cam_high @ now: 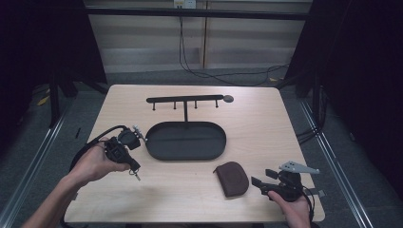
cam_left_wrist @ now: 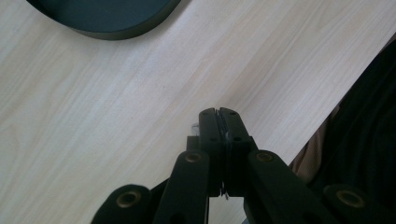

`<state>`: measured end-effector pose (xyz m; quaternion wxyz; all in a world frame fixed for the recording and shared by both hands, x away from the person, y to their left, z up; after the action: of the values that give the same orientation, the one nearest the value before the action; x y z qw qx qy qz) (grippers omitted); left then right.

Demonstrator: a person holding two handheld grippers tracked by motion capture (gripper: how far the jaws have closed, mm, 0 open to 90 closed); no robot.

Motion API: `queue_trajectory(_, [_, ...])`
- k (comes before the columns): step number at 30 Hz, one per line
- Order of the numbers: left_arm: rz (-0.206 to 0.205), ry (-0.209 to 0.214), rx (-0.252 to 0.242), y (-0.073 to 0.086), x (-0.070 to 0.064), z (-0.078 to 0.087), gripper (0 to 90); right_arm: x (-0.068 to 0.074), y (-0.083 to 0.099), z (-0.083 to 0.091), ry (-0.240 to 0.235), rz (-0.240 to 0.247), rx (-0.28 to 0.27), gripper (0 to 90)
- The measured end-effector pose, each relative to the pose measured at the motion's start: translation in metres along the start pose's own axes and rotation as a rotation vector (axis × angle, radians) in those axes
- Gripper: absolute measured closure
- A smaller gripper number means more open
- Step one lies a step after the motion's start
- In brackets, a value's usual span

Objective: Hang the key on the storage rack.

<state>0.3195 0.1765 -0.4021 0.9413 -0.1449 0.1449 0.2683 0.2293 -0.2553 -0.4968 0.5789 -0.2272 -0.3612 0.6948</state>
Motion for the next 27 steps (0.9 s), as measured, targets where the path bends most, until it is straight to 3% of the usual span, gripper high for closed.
queue_trajectory(8, [0.0,-0.013,0.024,-0.005,0.001,0.013,89.4,0.0,0.0,0.0,-0.002,0.0,-0.001,27.1])
queue_trajectory(13, [0.042,-0.046,0.045,-0.013,0.006,0.017,89.5,0.0,0.0,0.0,0.0,0.0,0.001,27.1])
queue_trajectory(24, [0.019,-0.048,0.024,-0.022,0.008,0.038,89.5,0.0,0.0,0.0,0.0,0.004,-0.002,27.1])
queue_trajectory(27, [0.03,-0.055,0.016,-0.022,0.011,0.044,89.4,0.0,0.0,0.001,0.001,-0.002,0.0,27.1])
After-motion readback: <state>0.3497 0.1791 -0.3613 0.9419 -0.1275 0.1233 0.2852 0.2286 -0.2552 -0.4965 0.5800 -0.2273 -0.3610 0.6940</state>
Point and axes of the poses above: each handheld gripper's, and its own axes: z roughly backward along the jaws, y roughly out of its underside, x roughly to its left, the point moved 4 cm from there along -z, roughly forward along the jaws, and after that the axes turned 14 degrees about y, right-handed, at the moved point
